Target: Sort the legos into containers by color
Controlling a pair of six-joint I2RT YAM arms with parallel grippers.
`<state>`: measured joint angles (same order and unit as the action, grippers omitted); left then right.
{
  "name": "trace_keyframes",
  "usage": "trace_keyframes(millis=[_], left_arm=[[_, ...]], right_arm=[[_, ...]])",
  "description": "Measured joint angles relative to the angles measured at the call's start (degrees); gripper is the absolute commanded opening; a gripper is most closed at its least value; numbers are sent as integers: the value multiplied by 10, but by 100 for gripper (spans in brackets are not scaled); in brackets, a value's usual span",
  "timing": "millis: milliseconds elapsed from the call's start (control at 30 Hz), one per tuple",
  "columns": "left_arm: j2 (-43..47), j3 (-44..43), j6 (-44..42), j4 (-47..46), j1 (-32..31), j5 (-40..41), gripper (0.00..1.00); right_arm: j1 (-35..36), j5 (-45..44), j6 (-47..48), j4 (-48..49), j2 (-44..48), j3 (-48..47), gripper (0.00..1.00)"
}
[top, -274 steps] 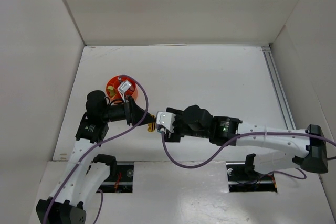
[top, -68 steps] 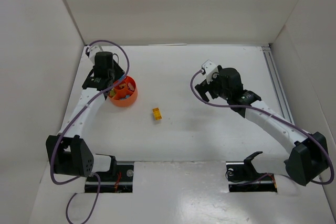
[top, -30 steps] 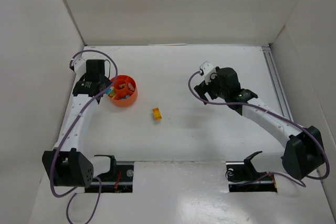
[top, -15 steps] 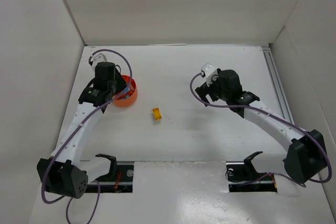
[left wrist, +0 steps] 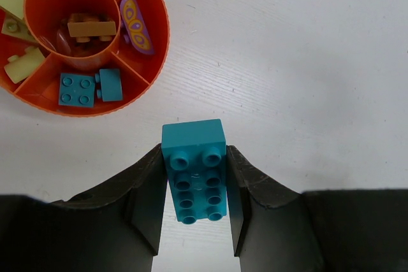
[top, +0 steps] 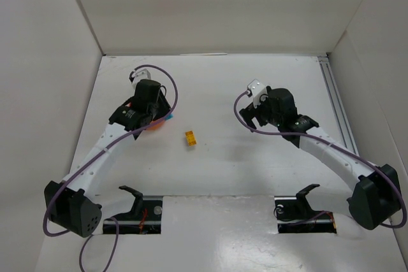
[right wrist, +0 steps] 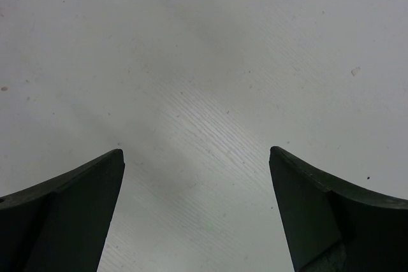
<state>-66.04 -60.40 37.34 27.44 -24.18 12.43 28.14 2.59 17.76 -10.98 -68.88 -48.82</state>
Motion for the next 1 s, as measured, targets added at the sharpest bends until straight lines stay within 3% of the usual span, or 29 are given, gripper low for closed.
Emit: trace_keyframes(millis=[1000], left_arm=[[23, 23, 49, 56, 0, 45, 0]], right_arm=[[0, 0, 0, 0, 0, 2, 100]])
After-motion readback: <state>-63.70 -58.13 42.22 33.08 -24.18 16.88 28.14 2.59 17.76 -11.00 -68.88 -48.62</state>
